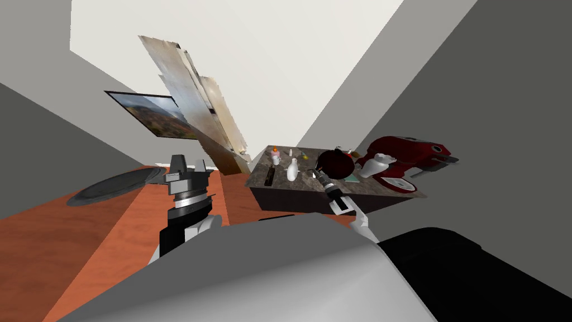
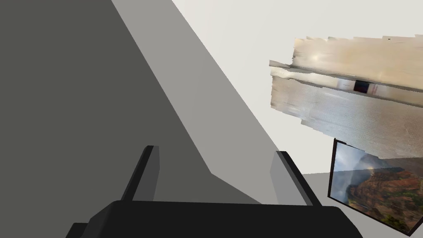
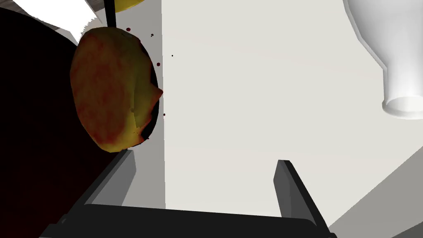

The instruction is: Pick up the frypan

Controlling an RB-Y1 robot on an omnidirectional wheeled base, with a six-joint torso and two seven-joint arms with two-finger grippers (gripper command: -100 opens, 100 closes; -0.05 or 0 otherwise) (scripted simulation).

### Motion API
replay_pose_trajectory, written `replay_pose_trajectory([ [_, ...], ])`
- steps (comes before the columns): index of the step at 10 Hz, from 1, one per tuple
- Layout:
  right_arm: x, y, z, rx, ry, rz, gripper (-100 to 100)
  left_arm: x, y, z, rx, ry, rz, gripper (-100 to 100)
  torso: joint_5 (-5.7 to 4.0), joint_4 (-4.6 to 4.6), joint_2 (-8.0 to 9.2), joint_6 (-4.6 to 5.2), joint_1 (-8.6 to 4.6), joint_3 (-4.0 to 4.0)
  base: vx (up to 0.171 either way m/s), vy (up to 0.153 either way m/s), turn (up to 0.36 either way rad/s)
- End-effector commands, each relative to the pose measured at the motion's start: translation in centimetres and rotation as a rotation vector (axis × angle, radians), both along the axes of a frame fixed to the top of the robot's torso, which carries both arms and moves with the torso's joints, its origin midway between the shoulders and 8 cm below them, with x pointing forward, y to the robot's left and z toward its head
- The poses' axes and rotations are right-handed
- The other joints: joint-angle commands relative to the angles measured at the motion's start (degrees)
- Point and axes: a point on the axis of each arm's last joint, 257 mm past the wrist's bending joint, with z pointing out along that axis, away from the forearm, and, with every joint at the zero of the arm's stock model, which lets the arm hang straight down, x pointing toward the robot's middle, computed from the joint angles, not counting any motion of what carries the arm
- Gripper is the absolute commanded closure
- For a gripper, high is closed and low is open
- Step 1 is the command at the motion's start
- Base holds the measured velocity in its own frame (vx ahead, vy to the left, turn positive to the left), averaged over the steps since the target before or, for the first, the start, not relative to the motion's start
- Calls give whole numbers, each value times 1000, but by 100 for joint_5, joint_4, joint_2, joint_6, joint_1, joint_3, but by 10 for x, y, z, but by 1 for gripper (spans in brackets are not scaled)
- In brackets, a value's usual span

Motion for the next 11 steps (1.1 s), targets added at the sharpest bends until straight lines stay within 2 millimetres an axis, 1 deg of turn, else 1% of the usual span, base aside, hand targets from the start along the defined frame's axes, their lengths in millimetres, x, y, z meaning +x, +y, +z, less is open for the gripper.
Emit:
replay_pose_trajectory([
  [1, 2, -16, -22, -112, 63, -12, -100, 0, 0, 0, 0, 0, 0, 0, 0, 0, 0, 0, 0, 0, 19, 122, 142],
  [2, 1, -20, -28, -113, 77, -20, -100, 0, 0, 0, 0, 0, 0, 0, 2, 0, -3, 1, 7, -2, 16, 83, 23],
  [3, 1, -34, -42, -182, 118, -28, -100, 0, 0, 0, 0, 0, 0, 0, 0, 0, -1, 4, -3, -1, 2, 86, 81],
  [5, 1, -60, -61, -316, 185, -37, -100, 0, 0, 0, 0, 0, 0, 0, 1, 0, 1, 1, 0, 1, 17, 103, 129],
  [6, -1, -65, -67, -317, 198, -44, -100, 0, 0, 0, 0, 0, 0, 0, 1, 0, -1, 2, 1, -1, 24, 72, 23],
  [7, -2, -79, -75, -382, 230, -49, -100, 0, 0, 0, 0, 0, 0, 0, -1, 0, -1, 5, -8, -1, 18, 60, 77],
  [8, -2, -80, -77, -382, 234, -51, -100, 0, 0, 0, 0, 0, 0, 0, -2, 0, -1, 2, -13, 0, 15, 45, 34],
  [9, -4, -96, -85, -445, 267, -57, -100, 0, 0, 0, 0, 0, 0, 0, -3, 0, 1, 4, -19, 0, 17, 51, 73],
  [10, -4, -96, -85, -445, 267, -57, -100, 0, 0, 0, 0, 0, 0, 0, -3, 0, 2, 4, -18, 1, 13, 44, 27],
  [11, -6, -111, -92, -505, 299, -62, -100, 0, 0, 0, 0, 0, 0, 0, -4, 1, 2, 4, -20, 1, 16, 55, 60],
])
